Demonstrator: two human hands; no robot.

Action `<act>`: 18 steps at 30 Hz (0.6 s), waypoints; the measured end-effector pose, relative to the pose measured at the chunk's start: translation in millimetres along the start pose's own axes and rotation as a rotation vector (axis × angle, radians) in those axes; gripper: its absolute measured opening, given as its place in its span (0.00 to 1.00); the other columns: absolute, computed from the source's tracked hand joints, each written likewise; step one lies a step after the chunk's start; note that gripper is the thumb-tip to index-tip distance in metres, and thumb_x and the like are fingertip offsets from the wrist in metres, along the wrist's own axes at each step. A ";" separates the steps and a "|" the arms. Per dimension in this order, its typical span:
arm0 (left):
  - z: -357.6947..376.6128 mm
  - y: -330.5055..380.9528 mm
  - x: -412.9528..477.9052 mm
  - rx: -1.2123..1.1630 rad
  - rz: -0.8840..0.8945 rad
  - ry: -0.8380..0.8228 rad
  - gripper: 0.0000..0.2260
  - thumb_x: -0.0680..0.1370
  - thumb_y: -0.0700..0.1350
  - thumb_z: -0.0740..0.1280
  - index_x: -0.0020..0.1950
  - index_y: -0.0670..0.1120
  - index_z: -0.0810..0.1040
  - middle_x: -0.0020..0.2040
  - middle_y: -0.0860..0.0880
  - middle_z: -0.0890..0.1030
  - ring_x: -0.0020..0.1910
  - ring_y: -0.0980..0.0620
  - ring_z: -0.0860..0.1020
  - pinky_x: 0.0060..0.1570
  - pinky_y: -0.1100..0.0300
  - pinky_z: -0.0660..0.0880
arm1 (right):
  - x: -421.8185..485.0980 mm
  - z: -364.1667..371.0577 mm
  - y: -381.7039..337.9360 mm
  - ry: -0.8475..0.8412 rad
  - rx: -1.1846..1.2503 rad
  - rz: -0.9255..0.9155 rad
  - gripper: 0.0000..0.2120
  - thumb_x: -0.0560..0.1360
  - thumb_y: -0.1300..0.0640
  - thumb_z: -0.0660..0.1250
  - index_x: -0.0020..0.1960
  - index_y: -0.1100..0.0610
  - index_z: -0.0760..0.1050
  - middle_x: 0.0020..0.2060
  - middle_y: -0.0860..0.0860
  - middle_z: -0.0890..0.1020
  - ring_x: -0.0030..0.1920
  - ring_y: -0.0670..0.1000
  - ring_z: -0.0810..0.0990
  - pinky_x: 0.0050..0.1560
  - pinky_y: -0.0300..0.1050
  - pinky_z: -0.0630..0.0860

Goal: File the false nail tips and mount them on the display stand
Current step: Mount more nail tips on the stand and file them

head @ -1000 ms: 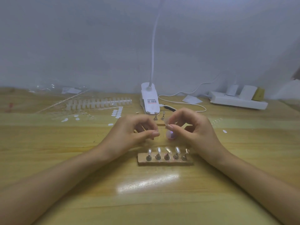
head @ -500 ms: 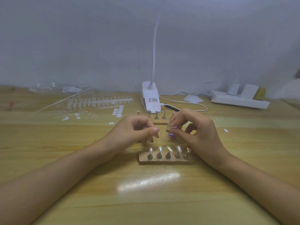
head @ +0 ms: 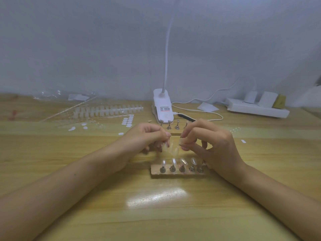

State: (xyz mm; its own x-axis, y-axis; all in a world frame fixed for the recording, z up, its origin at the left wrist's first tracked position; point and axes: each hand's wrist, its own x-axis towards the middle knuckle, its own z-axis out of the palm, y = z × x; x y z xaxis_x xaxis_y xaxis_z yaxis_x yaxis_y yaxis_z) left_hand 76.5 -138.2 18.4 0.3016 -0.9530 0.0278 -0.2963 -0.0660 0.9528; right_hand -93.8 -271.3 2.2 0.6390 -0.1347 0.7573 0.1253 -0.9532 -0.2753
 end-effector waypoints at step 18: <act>4.2 -4.4 -8.6 0.733 0.744 0.427 0.07 0.73 0.51 0.73 0.39 0.48 0.83 0.42 0.56 0.77 0.41 0.49 0.77 0.39 0.46 0.75 | 3.7 -7.6 0.7 -0.149 0.556 0.465 0.06 0.75 0.60 0.72 0.42 0.60 0.77 0.40 0.53 0.83 0.41 0.58 0.83 0.40 0.73 0.76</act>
State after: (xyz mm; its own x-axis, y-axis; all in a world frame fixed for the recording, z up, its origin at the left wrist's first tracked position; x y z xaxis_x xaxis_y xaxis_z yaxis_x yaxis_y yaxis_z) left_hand 71.4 -130.9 12.7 0.0717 -0.6579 0.7497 -0.9497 0.1846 0.2528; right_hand -97.1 -274.6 9.3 0.8112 -0.4155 0.4115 0.1566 -0.5236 -0.8374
